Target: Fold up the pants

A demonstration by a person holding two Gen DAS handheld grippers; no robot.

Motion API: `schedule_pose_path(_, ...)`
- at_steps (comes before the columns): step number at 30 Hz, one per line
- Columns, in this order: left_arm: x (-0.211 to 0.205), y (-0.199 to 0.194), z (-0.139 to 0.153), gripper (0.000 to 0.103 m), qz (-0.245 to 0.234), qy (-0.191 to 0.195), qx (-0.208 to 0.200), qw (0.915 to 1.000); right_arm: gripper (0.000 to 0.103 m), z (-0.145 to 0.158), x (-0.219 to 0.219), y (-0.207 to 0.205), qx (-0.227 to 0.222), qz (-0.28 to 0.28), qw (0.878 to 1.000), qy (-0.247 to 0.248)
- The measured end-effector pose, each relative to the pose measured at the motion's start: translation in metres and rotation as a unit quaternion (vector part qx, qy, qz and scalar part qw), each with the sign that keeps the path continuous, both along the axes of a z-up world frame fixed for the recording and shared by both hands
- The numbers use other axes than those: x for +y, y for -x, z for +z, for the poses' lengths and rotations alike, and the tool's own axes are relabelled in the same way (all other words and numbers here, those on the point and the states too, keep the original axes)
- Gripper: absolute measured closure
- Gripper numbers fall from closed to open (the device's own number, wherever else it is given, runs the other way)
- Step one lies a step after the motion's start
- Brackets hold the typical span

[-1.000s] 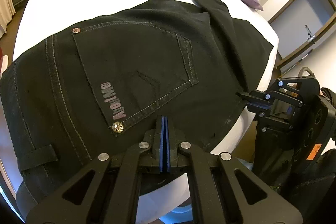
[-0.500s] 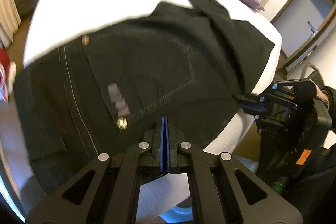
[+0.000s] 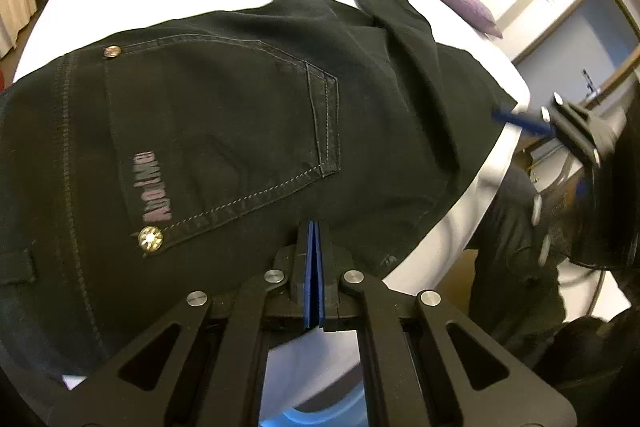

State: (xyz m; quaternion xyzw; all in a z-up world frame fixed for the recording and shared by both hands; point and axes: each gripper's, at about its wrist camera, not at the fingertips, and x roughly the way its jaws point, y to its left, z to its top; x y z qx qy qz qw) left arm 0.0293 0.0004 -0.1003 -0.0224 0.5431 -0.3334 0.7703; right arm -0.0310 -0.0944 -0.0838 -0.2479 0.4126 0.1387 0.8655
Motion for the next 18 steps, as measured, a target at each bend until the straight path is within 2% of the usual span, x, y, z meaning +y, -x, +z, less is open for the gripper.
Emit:
schedule_pose_path(2, -0.002, -0.005, 0.012, 0.103, 0.006, 0.011, -0.009, 0.9999, 0.046, 0.017, -0.035, -0.034, 0.004, -0.072, 0.996, -0.052)
schedule_pose_path(4, -0.008, -0.014, 0.022, 0.102, 0.007, 0.018, -0.025, 0.9995, 0.046, 0.033, -0.069, -0.069, -0.002, -0.139, 0.985, -0.097)
schedule_pose_path(6, -0.020, -0.030, 0.021, 0.102, 0.021, 0.013, -0.029, 0.9993, 0.046, 0.044, -0.103, -0.111, 0.001, -0.198, 0.969, -0.150)
schedule_pose_path(8, -0.027, -0.042, 0.010, 0.102, 0.027, 0.009, -0.009, 0.9995, 0.046, 0.045, -0.133, -0.159, 0.008, -0.261, 0.948, -0.182)
schedule_pose_path(10, -0.035, -0.047, -0.007, 0.102, 0.025, -0.018, 0.010, 0.9995, 0.046, 0.040, -0.150, -0.199, 0.023, -0.299, 0.934, -0.193)
schedule_pose_path(11, -0.036, -0.045, -0.008, 0.102, 0.027, -0.016, 0.001, 0.9995, 0.045, 0.034, -0.161, -0.223, 0.028, -0.328, 0.924, -0.195)
schedule_pose_path(13, -0.035, -0.044, -0.009, 0.102, 0.027, -0.012, -0.004, 0.9996, 0.043, 0.020, -0.175, -0.257, 0.040, -0.359, 0.914, -0.184)
schedule_pose_path(16, -0.022, -0.047, -0.014, 0.102, 0.039, 0.015, 0.023, 0.9989, 0.043, -0.005, -0.182, -0.303, 0.062, -0.386, 0.906, -0.165)
schedule_pose_path(18, -0.020, -0.048, -0.013, 0.102, 0.039, 0.018, 0.029, 0.9986, 0.043, -0.021, -0.184, -0.328, 0.068, -0.397, 0.903, -0.147)
